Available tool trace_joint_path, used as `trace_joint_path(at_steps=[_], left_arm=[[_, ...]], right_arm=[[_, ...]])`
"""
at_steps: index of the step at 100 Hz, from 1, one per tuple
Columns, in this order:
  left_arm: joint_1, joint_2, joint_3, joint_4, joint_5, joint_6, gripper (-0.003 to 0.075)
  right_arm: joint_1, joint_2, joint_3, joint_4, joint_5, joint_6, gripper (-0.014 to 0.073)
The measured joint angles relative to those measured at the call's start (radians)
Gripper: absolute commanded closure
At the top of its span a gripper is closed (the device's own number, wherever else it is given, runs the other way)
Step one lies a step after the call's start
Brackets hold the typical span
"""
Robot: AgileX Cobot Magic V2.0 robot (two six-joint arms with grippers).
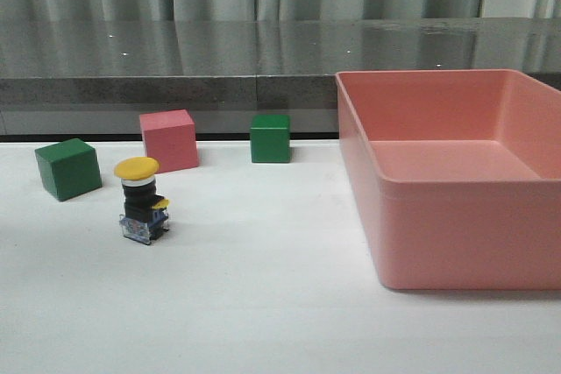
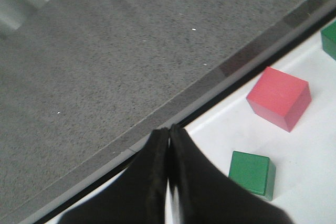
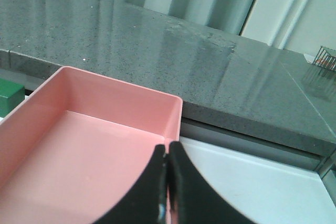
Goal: Place and stand button with both arms
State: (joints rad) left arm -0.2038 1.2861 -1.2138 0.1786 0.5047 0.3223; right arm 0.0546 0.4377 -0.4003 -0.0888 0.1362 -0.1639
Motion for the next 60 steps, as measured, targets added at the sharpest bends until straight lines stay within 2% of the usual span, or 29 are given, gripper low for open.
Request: trace_joint_path(at_steps=[11, 27, 39, 60], left_arm=[[0.057, -0.123, 0.163, -0.078, -0.149, -0.002, 0.0739], [0.066, -0.303, 0.373, -0.179, -0.293, -0.002, 0.0739], [0.058, -0.425, 0.502, -0.245, -0.329, -0.002, 0.0739], [0.028, -0.595, 0.649, -0.27, -0.335, -0.002, 0.0739]], right_arm=[[0.0, 0.0, 0.0, 0.0, 0.0, 0.0, 0.0703], [0.0, 0.0, 0.0, 0.0, 0.0, 0.0, 0.0703], [0.0, 0.0, 0.0, 0.0, 0.0, 0.0, 0.0703], [0.0, 0.0, 0.0, 0.0, 0.0, 0.0, 0.0703]])
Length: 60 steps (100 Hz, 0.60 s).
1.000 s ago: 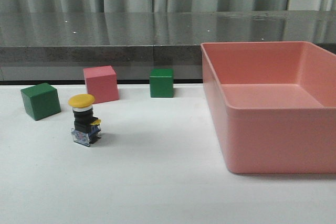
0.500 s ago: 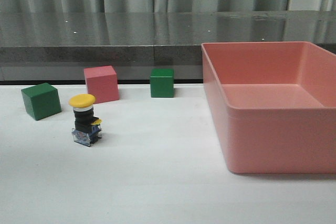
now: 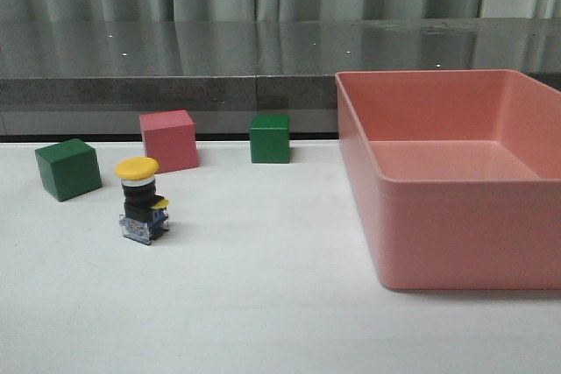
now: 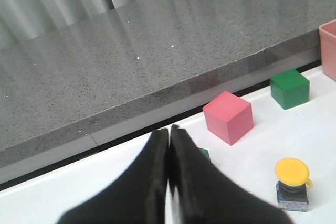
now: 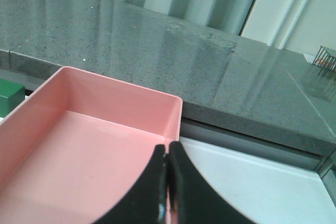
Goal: Place and stand button with both arms
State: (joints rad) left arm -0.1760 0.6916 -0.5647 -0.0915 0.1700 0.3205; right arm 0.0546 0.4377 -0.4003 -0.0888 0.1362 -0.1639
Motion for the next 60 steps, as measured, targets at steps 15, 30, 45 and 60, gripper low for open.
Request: trace_joint_path(at_steps=[15, 30, 45, 60], left_arm=[[-0.002, -0.049, 0.036, -0.03, 0.0, 0.0, 0.0739], [-0.002, -0.051, 0.042, -0.061, 0.009, 0.0, 0.0739], [-0.002, -0.051, 0.043, -0.066, 0.012, 0.0, 0.0739], [-0.002, -0.052, 0.043, -0.067, 0.012, 0.0, 0.0739]], right_arm=[[0.0, 0.0, 0.0, 0.0, 0.0, 0.0, 0.0703], [0.0, 0.0, 0.0, 0.0, 0.0, 0.0, 0.0703], [0.0, 0.0, 0.0, 0.0, 0.0, 0.0, 0.0703], [0.0, 0.0, 0.0, 0.0, 0.0, 0.0, 0.0703]])
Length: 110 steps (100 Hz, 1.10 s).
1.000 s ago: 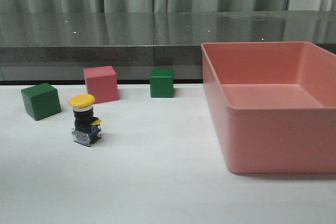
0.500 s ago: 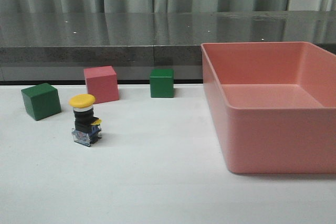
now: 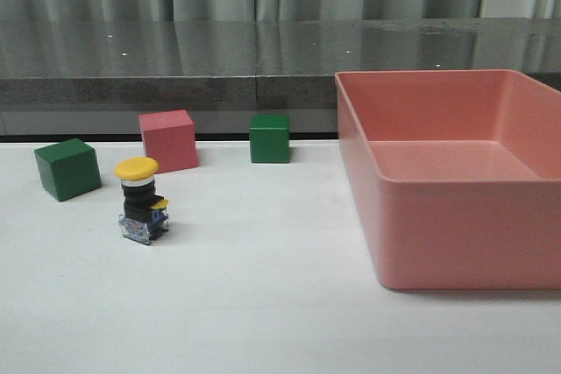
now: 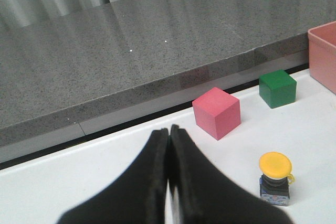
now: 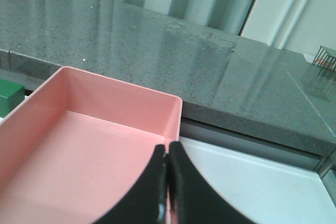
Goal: Place and stand button with both arms
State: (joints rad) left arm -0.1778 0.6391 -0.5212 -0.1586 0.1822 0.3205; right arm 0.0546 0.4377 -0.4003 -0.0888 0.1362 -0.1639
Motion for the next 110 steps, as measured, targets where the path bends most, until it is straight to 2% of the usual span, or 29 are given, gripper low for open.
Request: trace_joint_path(at_steps=[29, 49, 71, 98, 110], left_arm=[[0.0, 0.0, 0.002, 0.0, 0.0, 0.0, 0.0739], [0.0, -0.048, 0.072, 0.0, -0.08, -0.002, 0.0739], [0.0, -0.227, 0.274, 0.027, -0.211, -0.038, 0.0739], [0.063, -0.503, 0.486, 0.135, -0.222, -0.195, 0.0739], [0.109, -0.614, 0.522, 0.174, -0.167, -0.267, 0.0739]], right_arm=[[0.0, 0.0, 0.0, 0.0, 0.001, 0.0, 0.0703], [0.0, 0.0, 0.0, 0.0, 0.001, 0.0, 0.0703], [0.0, 0.0, 0.0, 0.0, 0.001, 0.0, 0.0703], [0.0, 0.0, 0.0, 0.0, 0.001, 0.0, 0.0703], [0.0, 0.0, 0.0, 0.0, 0.001, 0.0, 0.0703]])
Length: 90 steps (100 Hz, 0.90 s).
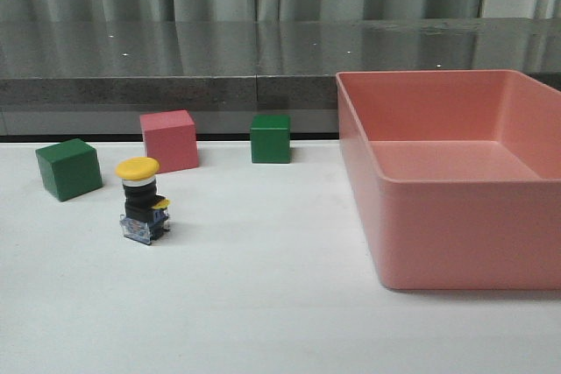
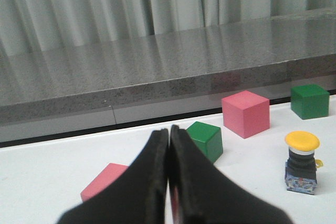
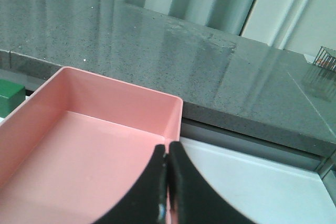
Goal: Place and stand button with both arms
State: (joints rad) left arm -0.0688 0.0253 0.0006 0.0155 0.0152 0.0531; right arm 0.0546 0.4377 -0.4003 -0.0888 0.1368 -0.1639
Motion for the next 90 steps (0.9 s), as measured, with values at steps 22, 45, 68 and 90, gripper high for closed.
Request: trace_joint_path(at_steps=[22, 45, 68, 90], left_arm=[[0.035, -0.031, 0.0, 0.033, 0.039, -0.038, 0.0739], [0.035, -0.031, 0.0, 0.041, 0.062, -0.038, 0.0739], [0.035, -0.031, 0.0, 0.041, 0.063, -0.04, 0.0739], [0.035, -0.031, 0.0, 0.041, 0.063, -0.04, 0.0739]], right_arm=[[0.0, 0.0, 0.001, 0.0, 0.0, 0.0, 0.0703], [0.0, 0.0, 0.001, 0.0, 0.0, 0.0, 0.0703], [0.0, 0.0, 0.005, 0.0, 0.0, 0.0, 0.0703], [0.0, 0.0, 0.005, 0.0, 0.0, 0.0, 0.0703]])
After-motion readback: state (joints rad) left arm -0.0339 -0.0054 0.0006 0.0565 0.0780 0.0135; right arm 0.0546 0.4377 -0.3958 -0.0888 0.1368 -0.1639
